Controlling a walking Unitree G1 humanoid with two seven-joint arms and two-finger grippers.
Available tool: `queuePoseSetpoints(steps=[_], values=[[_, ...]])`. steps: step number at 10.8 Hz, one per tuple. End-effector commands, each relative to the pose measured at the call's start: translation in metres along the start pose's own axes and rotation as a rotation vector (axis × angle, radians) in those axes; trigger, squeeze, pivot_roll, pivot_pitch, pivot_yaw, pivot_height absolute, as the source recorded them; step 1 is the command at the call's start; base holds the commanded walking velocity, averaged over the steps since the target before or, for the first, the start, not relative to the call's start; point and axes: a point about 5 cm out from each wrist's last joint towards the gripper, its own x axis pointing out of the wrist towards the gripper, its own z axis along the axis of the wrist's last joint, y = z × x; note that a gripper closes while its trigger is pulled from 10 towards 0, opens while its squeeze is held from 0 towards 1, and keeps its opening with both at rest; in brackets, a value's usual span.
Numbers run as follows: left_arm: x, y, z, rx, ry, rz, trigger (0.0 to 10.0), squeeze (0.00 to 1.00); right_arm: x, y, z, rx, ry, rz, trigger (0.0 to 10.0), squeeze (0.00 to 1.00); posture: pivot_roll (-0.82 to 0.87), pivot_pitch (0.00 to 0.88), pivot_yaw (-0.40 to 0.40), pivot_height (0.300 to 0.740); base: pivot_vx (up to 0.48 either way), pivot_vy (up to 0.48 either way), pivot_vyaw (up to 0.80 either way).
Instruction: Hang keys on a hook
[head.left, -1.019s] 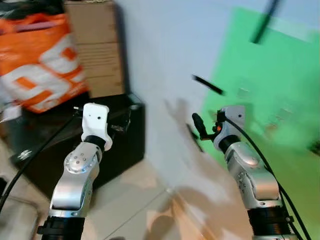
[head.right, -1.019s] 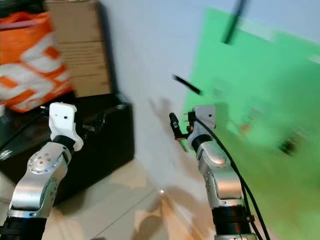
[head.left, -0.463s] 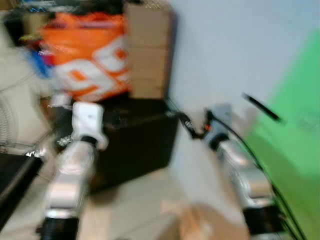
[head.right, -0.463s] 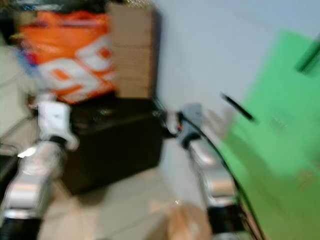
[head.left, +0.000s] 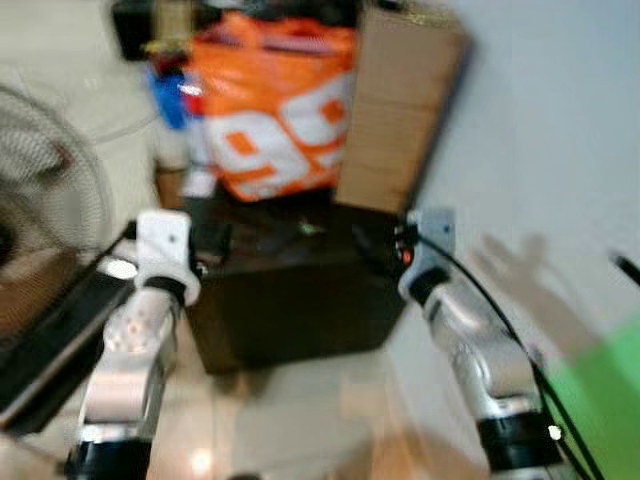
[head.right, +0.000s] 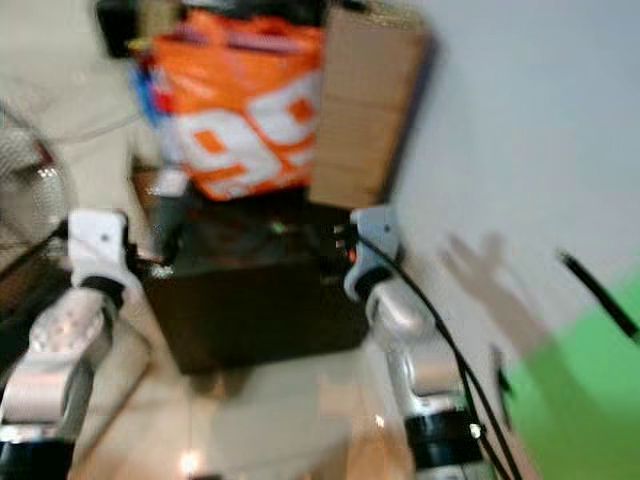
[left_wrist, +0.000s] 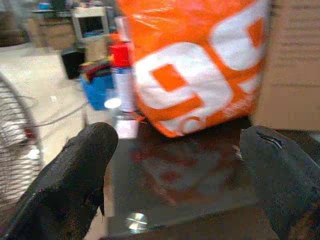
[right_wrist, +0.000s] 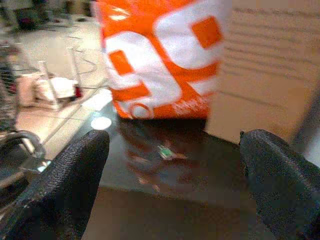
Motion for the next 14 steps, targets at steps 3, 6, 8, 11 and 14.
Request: queuePoseSetpoints(steps=[3, 6, 8, 11, 14], values=[[-0.003, -0.004, 0.003, 0.018, -0.017, -0.028, 10.0, 0.54, -0.011, -0.017, -0.004, 0.004, 0.007, -0.053, 10.0, 1.0, 0.05, 0.0, -0.066, 0.74, 0.351, 0.0, 0.59], [-0.007, -0.005, 0.001, 0.033, 0.001, -0.055, 10.0, 0.55, -0.013, -0.019, -0.01, 0.008, 0.024, -0.065, 10.0, 1.0, 0.06, 0.0, -0.065, 0.74, 0.354, 0.0, 0.19], [-0.008, -0.004, -0.001, 0.046, 0.006, -0.054, 10.0, 0.54, -0.013, -0.016, -0.011, 0.013, 0.026, -0.059, 10.0, 1.0, 0.06, 0.0, -0.061, 0.74, 0.321, 0.0, 0.0], [-0.006, 0.0, -0.002, 0.068, 0.013, -0.056, 10.0, 0.55, -0.014, -0.027, -0.018, 0.033, 0.036, -0.173, 10.0, 1.0, 0.06, 0.0, -0.052, 0.74, 0.322, 0.0, 0.0], [-0.006, -0.005, -0.003, 0.063, 0.023, -0.073, 10.0, 0.55, -0.018, -0.029, -0.018, 0.033, 0.032, -0.192, 10.0, 1.0, 0.04, 0.0, -0.044, 0.74, 0.339, 0.0, 0.0]])
